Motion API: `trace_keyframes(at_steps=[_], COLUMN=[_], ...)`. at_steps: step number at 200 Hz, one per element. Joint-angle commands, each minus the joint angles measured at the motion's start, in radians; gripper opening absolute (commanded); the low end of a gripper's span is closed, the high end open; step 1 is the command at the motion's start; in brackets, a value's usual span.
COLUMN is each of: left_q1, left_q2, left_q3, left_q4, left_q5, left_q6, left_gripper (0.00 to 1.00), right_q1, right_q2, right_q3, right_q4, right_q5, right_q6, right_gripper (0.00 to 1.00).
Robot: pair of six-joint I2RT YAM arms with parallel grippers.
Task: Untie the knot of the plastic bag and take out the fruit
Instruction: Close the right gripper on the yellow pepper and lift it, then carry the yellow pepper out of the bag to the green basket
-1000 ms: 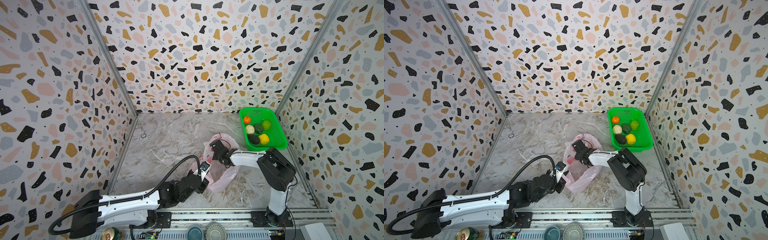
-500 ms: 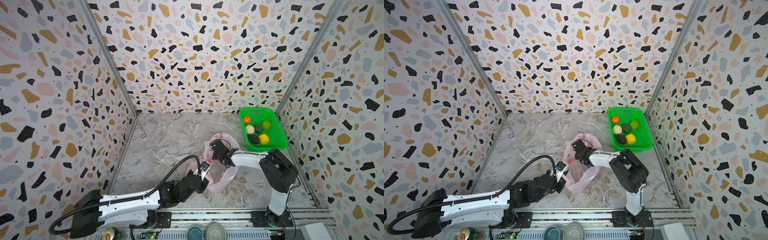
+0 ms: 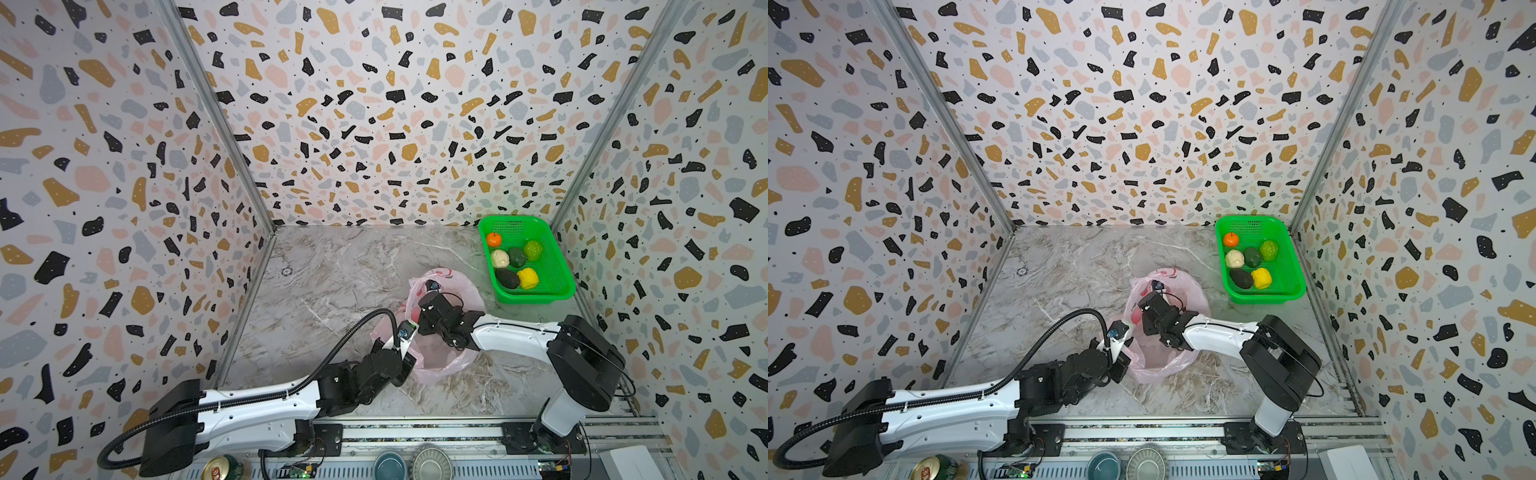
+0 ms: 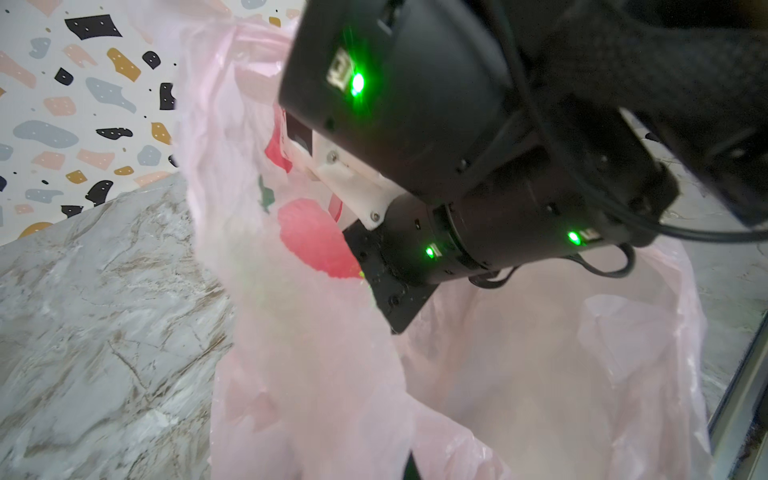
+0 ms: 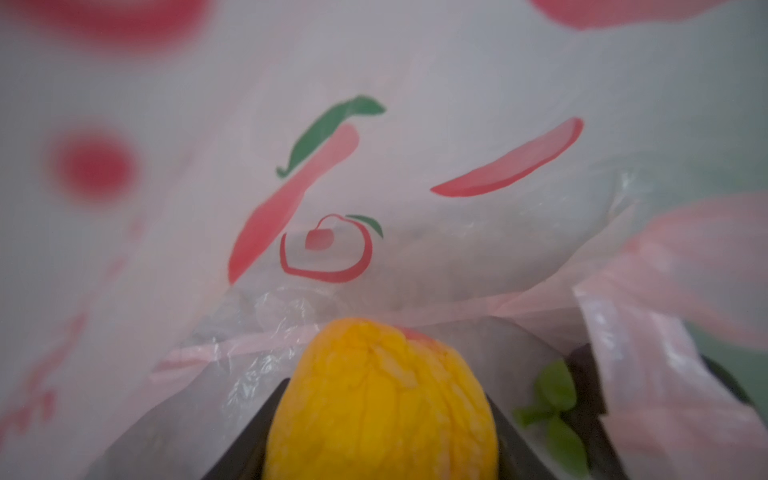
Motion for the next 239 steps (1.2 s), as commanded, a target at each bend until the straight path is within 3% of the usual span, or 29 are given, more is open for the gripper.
trace_keyframes(at_steps=[1, 103, 239], left_q1=[-0.003, -0.003, -0.003], left_q2=[-0.011, -0.023, -0.031], left_q3=[0.013, 0.008, 0.005], left_q4=[0.019, 0.008, -0.002], left_q5=[-0.034, -0.054, -0.057], left_q6=[-0.008, -0.013, -0.012], left_gripper=[0.0, 0.0, 0.0], right_q1=[0.035, 0.114, 0.08], right_q2=[-0.061, -0.25, -0.472], right_q3=[-0.004, 0.002, 0.142], right_q4=[-0.054, -0.211, -0.4], right_q5=[-0.008, 0.0, 0.049], right_q6=[0.018, 0.078, 0.103], right_gripper=[0.51, 0.51, 0.51])
